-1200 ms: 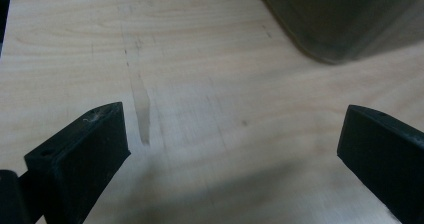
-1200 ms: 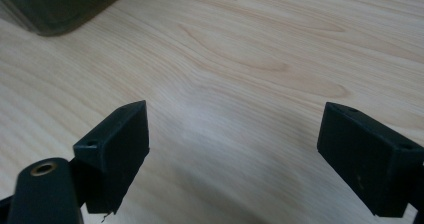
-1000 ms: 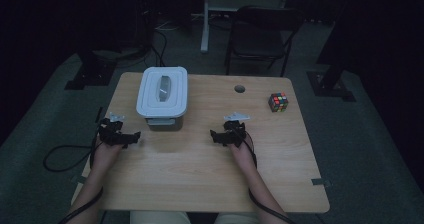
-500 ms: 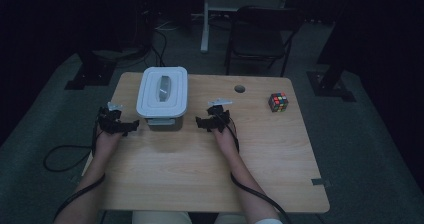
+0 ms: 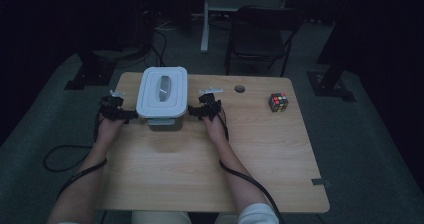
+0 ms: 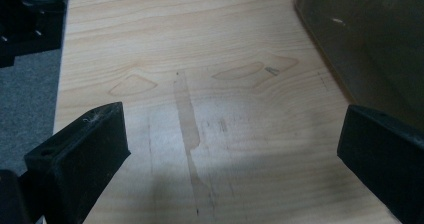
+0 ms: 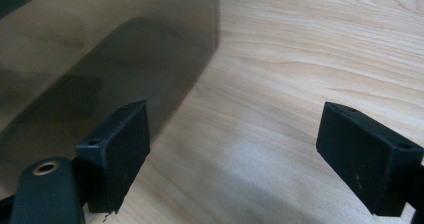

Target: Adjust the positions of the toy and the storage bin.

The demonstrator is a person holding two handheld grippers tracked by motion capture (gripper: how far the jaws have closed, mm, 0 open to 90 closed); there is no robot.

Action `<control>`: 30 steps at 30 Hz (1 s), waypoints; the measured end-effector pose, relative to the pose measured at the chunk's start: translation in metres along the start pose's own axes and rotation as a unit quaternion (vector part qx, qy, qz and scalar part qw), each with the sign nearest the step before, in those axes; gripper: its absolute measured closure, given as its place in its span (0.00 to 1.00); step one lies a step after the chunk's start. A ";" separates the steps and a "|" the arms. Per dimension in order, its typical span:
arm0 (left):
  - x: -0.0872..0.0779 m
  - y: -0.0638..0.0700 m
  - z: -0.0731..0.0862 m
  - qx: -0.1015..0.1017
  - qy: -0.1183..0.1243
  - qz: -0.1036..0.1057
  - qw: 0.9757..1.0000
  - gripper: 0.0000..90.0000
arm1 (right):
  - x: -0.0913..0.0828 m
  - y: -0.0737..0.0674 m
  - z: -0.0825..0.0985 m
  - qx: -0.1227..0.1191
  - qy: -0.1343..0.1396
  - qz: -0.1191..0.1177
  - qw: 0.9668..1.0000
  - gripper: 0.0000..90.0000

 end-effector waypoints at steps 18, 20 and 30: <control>0.004 0.025 -0.011 -0.010 -0.001 0.042 0.999 0.01 | 0.000 -0.002 0.000 0.007 -0.001 -0.048 0.999 0.21; 0.004 0.028 -0.012 -0.004 -0.002 0.038 0.999 0.01 | -0.002 0.000 0.001 0.009 -0.001 -0.050 0.999 0.21; 0.005 0.042 -0.015 0.012 -0.004 0.033 0.999 0.01 | -0.015 0.008 0.005 -0.004 0.003 -0.054 0.999 0.22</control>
Point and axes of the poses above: each handheld gripper's, and its own axes: x roughly forward along the jaws, z roughly out of its underside, y roughly to its right, the point moved 4 cm from there along x, roughly forward along the jaws, and after that the axes turned 1 degree about -z, right-handed, at the moved point
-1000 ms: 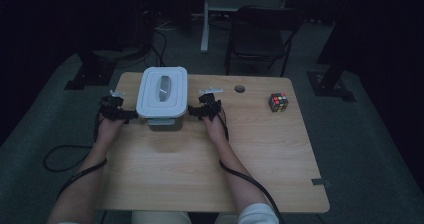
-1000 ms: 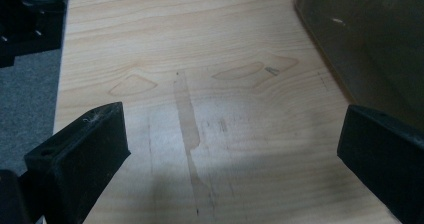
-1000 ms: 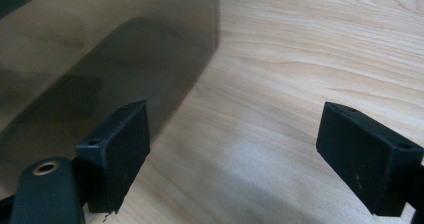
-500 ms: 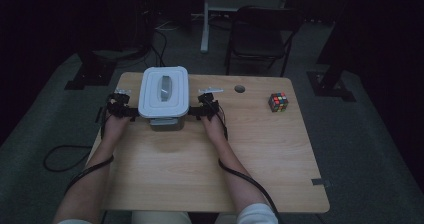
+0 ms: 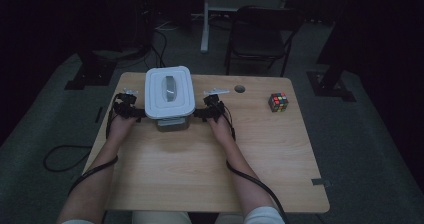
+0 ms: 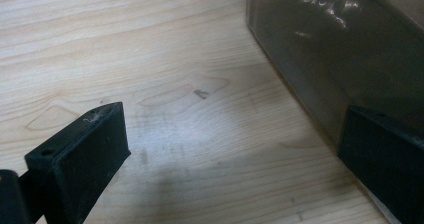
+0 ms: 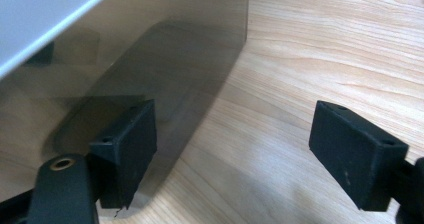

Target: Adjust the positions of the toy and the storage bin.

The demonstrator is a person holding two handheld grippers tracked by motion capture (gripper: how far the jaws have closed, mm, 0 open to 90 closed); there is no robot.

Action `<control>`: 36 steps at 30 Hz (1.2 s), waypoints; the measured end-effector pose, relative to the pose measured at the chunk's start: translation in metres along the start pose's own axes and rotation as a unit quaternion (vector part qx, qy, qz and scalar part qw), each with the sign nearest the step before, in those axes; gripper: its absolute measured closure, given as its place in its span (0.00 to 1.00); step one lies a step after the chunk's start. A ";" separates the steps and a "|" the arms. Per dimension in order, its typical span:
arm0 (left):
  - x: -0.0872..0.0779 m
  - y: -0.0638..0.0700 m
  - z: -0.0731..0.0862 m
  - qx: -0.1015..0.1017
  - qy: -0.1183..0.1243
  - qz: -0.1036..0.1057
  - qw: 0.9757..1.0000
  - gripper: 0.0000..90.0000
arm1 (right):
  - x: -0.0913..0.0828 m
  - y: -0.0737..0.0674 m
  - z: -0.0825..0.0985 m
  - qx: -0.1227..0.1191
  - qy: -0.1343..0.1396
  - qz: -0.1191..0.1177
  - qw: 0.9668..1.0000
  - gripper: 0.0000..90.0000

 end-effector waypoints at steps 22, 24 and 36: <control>0.011 0.058 -0.014 0.046 -0.010 0.030 0.998 0.04 | -0.048 0.032 0.025 -0.011 0.008 0.027 1.000 0.22; 0.012 0.064 -0.015 0.047 -0.009 0.033 0.998 0.04 | -0.052 0.036 0.027 -0.010 0.009 0.029 1.000 0.22; 0.016 0.096 -0.023 0.078 -0.017 0.043 0.996 0.05 | -0.076 0.054 0.041 0.006 0.011 0.035 0.999 0.22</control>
Point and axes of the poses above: each handheld gripper's, and its own axes: x roughly forward along the jaws, z roughly out of its underside, y roughly to its right, the point moved 4 cm from there along x, roughly forward along the jaws, and after that the axes turned 1 degree about -z, right-handed, at the moved point
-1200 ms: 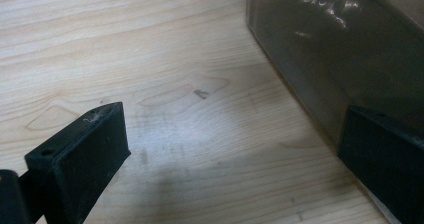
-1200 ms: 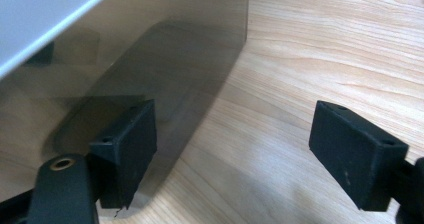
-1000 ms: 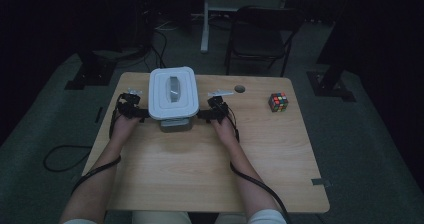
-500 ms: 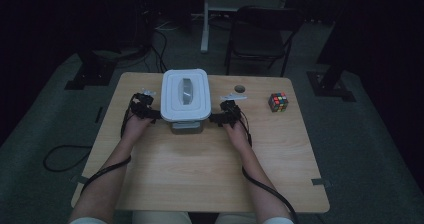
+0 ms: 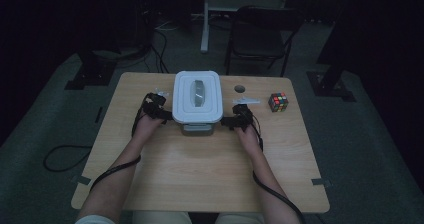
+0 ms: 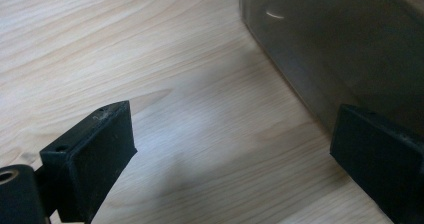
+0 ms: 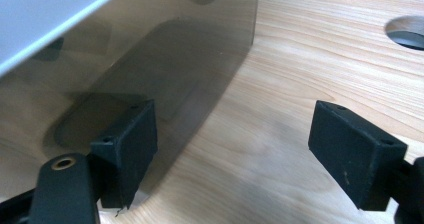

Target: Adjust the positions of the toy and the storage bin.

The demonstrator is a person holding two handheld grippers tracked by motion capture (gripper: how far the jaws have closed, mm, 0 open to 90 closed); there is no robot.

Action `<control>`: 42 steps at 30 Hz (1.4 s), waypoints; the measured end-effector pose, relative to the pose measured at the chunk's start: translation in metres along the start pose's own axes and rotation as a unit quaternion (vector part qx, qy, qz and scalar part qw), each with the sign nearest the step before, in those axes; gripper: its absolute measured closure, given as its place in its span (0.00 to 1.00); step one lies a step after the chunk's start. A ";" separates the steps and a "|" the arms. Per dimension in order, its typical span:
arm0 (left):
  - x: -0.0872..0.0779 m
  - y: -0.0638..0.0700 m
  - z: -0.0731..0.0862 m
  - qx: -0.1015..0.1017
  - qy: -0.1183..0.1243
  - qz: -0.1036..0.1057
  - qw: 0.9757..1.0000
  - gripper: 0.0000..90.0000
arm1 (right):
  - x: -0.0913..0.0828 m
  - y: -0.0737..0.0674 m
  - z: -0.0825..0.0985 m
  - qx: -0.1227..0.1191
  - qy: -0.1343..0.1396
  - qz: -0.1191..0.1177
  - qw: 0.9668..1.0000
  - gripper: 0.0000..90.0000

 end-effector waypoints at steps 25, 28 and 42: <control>0.021 0.042 -0.010 0.039 0.011 0.018 0.999 0.05 | -0.037 0.041 0.030 0.018 -0.029 0.062 0.997 0.15; 0.022 0.036 -0.011 0.004 0.027 0.029 0.999 0.05 | -0.034 0.051 0.037 0.037 -0.033 0.077 0.996 0.15; 0.031 0.030 -0.022 -0.001 -0.012 0.028 1.000 0.01 | -0.016 0.070 0.018 0.062 -0.022 0.112 0.992 0.15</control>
Point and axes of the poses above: each handheld gripper's, and its own axes: x roughly forward along the jaws, z roughly out of its underside, y roughly to its right, the point moved 4 cm from there along x, roughly forward along the jaws, and after that the axes turned 1 degree about -z, right-handed, at the moved point
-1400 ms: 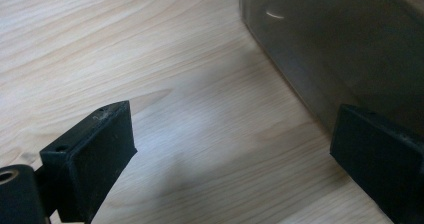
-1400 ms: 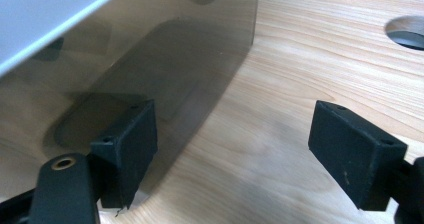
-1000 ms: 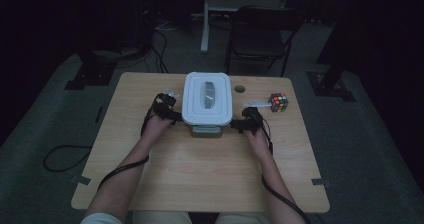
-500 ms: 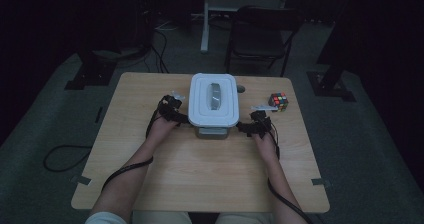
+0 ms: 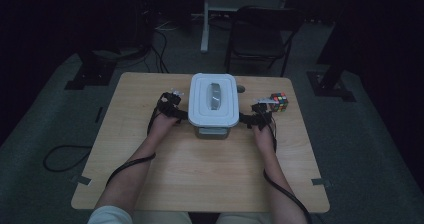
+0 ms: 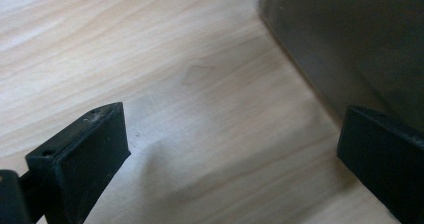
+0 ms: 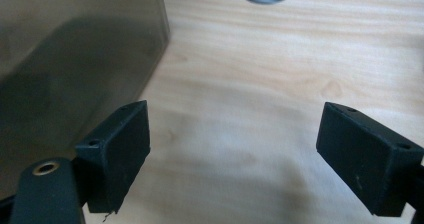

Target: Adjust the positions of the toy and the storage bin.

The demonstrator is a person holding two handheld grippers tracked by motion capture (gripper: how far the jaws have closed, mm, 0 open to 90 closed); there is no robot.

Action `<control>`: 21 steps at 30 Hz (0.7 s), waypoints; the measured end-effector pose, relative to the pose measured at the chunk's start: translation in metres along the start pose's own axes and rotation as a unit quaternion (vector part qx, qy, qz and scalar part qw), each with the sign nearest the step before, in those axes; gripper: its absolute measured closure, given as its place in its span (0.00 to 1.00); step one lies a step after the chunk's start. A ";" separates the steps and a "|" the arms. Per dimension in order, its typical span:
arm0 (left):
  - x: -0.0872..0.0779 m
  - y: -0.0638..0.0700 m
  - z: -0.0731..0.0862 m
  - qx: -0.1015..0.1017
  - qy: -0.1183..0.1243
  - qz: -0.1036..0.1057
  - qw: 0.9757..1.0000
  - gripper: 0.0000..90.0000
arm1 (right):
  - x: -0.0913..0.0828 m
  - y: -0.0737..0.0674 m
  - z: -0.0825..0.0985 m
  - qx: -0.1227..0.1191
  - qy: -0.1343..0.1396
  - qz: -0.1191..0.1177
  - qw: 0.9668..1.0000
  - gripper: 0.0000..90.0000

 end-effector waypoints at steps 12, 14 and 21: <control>0.005 -0.005 -0.015 0.010 0.044 -0.003 0.999 0.01 | 0.011 -0.012 -0.032 0.010 0.023 -0.031 0.999 0.17; 0.004 -0.005 -0.016 0.009 0.046 -0.004 0.999 0.01 | 0.011 -0.012 -0.033 0.017 0.021 -0.037 0.999 0.17; 0.001 -0.002 -0.015 0.007 0.042 -0.008 0.999 0.01 | 0.009 -0.012 -0.030 0.037 0.009 -0.064 0.997 0.22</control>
Point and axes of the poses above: each handheld gripper's, and its own axes: x roughly forward along the jaws, z roughly out of its underside, y roughly to its right, the point moved 4 cm from there along x, roughly forward along the jaws, and after that the axes turned 1 degree about -z, right-handed, at the moved point
